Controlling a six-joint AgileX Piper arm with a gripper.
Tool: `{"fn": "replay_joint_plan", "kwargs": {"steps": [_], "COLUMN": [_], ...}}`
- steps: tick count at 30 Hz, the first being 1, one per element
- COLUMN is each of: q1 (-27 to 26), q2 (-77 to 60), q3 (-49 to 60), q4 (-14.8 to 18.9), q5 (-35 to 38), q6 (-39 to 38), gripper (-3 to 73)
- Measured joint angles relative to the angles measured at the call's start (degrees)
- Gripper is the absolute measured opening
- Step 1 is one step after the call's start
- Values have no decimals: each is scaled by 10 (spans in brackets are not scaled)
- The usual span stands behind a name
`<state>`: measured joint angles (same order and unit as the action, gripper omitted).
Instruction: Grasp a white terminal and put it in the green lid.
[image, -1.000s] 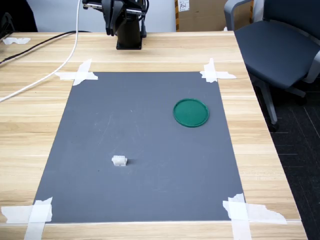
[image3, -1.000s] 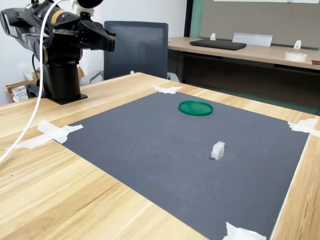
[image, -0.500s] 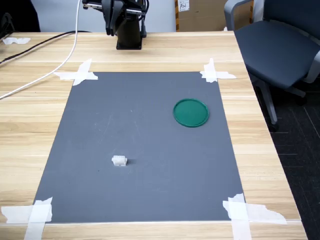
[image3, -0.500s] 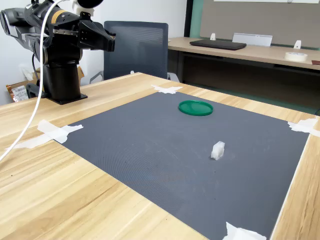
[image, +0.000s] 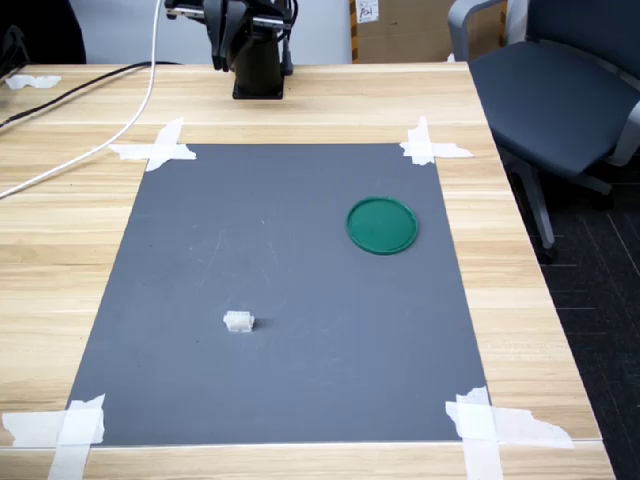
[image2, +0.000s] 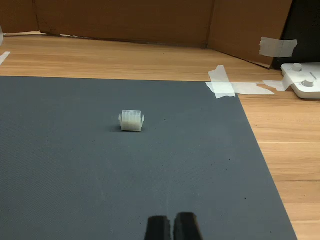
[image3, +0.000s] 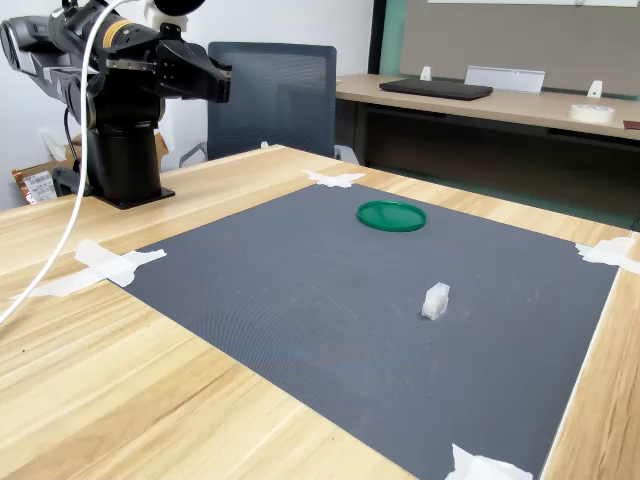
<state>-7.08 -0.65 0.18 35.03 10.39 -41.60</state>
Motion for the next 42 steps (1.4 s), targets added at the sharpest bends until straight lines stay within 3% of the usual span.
{"fn": "replay_joint_plan", "kwargs": {"steps": [7,16,24,30,37,42], "q1": [0,0,0,0,0,0], "q2": [43,211,390,509,634,722], "q3": [-9,-146,-294,-394,-506,-595], "q4": [14,8,-47,-110,-194,-214], "q5": [28,76,124,212,259,329], "q6": [0,-15,-35,-25,28,35], "gripper": [-28,-28,-28,-28,-28,-28]}}
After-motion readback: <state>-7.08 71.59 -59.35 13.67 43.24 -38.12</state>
